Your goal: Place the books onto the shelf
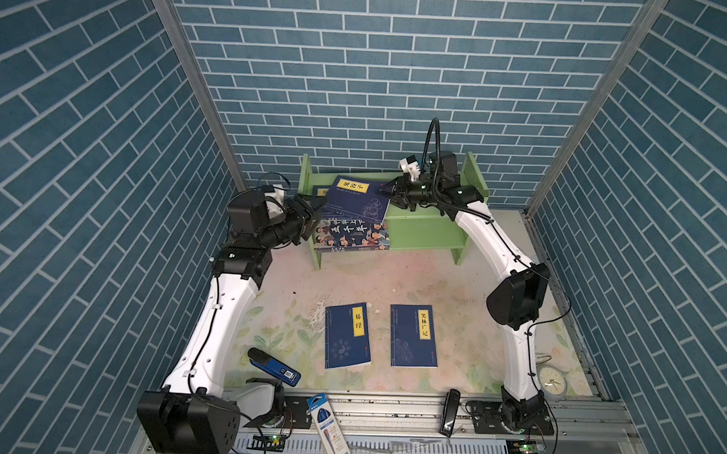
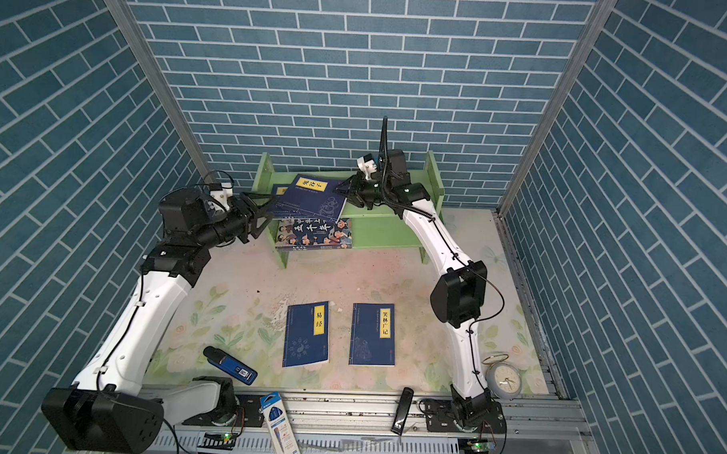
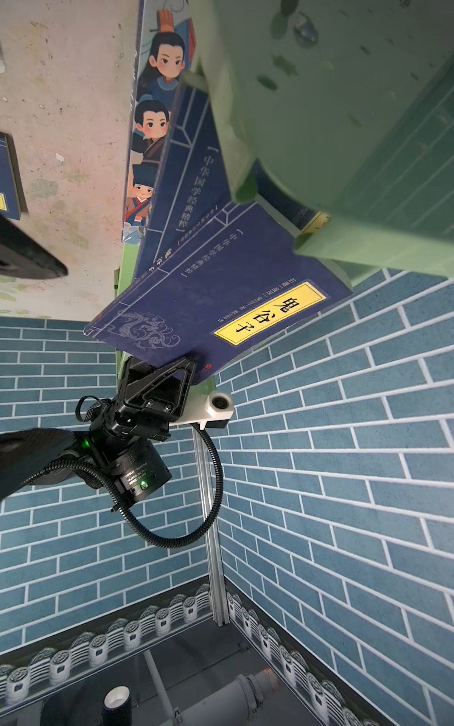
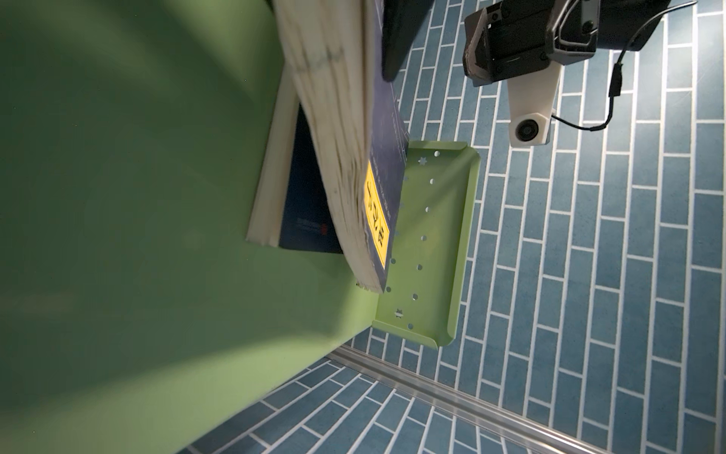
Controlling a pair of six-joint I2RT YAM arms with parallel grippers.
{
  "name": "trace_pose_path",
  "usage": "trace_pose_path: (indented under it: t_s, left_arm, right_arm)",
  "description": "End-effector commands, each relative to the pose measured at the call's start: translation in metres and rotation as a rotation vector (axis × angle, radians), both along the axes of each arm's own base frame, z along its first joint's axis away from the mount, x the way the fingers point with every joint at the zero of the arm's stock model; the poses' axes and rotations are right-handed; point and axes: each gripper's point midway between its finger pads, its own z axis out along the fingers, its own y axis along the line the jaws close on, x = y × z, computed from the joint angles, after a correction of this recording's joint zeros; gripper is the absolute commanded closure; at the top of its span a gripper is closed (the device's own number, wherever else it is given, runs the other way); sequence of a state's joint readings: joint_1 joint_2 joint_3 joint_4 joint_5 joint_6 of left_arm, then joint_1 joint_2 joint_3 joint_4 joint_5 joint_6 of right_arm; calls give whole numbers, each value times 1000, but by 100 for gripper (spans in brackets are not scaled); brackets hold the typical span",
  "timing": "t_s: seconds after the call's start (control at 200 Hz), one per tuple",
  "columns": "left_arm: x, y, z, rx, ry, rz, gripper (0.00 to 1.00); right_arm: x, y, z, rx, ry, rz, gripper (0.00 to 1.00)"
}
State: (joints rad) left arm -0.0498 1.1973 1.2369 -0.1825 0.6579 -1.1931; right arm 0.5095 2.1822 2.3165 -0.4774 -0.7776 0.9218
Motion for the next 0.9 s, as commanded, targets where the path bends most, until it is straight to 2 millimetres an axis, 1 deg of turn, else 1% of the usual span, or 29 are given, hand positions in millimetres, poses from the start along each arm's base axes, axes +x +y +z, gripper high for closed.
trace_pose_path:
  t_s: [0.0, 0.005, 0.01, 0.02, 0.065, 0.24, 0.315, 0.375, 0.425, 0.52, 0.58, 0.645, 0.82, 0.895]
  left_arm:
    - [4, 0, -1, -5, -14, -6, 38]
    - [4, 0, 0, -5, -15, -6, 38]
    - [4, 0, -1, -5, -15, -6, 38]
    - [4, 0, -1, -6, -14, -6, 38]
    - [5, 0, -3, -8, -8, -4, 38]
    - [7, 0, -7, -11, 2, -5, 38]
    - [8, 0, -6, -13, 2, -5, 38]
    - [9, 0, -6, -16, 4, -4, 37]
    - [9, 0, -6, -19, 5, -5, 38]
    - [9, -1, -7, -21, 8, -6, 38]
    - [9, -1, -7, -22, 8, -6, 37]
    - [9, -1, -7, -23, 10, -5, 37]
    - [9, 0, -6, -23, 7, -2, 37]
    - [9, 0, -6, -23, 7, -2, 37]
  right_arm:
    - [7, -8, 7, -25, -55, -28, 66]
    - [7, -8, 7, -25, -54, -30, 66]
    - [11, -7, -1, -34, -42, -32, 66]
    - [13, -6, -8, -41, -32, -34, 65]
    - [16, -7, -13, -54, -23, -44, 63]
    - [27, -12, -18, -93, -25, -80, 54]
    - [30, -18, -20, -131, -34, -112, 53]
    - [30, -22, -18, -151, -43, -132, 51]
    - [30, -24, -17, -159, -48, -138, 51]
    - [30, -25, -16, -161, -52, -142, 58]
    - [29, -25, -14, -159, -55, -144, 67]
    - [30, -26, -14, -164, -55, -150, 72]
    - [31, -23, -8, -145, -82, -134, 94]
    - [31, -18, -6, -126, -106, -107, 95]
